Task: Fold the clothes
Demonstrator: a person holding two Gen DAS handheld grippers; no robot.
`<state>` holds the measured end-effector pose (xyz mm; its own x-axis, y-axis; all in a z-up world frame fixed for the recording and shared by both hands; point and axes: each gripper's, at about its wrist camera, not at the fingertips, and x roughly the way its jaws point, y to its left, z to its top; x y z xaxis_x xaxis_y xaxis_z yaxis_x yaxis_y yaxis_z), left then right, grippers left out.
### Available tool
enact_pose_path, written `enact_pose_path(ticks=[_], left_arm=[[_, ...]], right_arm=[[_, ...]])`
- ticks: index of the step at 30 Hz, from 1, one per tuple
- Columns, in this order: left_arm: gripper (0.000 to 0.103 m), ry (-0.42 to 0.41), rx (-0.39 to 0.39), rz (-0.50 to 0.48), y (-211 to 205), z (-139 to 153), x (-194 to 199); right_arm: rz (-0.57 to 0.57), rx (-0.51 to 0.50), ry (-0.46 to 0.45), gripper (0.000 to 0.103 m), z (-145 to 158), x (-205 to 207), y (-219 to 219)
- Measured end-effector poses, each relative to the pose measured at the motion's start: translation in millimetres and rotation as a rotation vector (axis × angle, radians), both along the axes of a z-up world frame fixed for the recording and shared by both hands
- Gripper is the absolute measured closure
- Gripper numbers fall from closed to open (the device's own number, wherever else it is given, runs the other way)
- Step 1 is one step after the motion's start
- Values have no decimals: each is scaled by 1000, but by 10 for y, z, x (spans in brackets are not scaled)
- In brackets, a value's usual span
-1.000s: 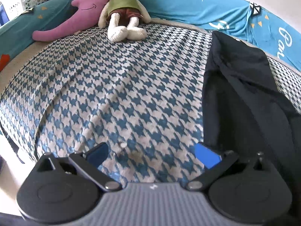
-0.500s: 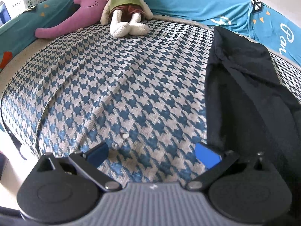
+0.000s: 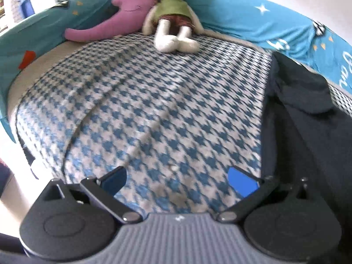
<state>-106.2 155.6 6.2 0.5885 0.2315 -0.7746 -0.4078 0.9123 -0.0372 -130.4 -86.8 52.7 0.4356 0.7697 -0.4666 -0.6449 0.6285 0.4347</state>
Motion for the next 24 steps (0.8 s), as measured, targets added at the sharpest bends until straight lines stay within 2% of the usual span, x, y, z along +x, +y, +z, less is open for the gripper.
enact_pose_path(ticks=[4, 11, 16, 19, 22, 24], left_arm=[[1, -8, -2, 19, 52, 16, -26], [1, -22, -6, 53, 143, 45, -71], [1, -42, 17, 19, 53, 110, -59], [1, -47, 33, -6, 0, 139, -63], [1, -41, 24, -33, -34, 130, -57], [1, -34, 22, -47, -76, 109, -57]], right_arm=[[56, -71, 28, 93, -217, -78, 303], [81, -123, 55, 93, -473, -44, 535], [143, -172, 95, 89, -623, 8, 655], [217, -198, 106, 88, -631, -77, 658], [200, -193, 78, 88, -543, -100, 543], [137, -192, 64, 88, -473, -52, 404]])
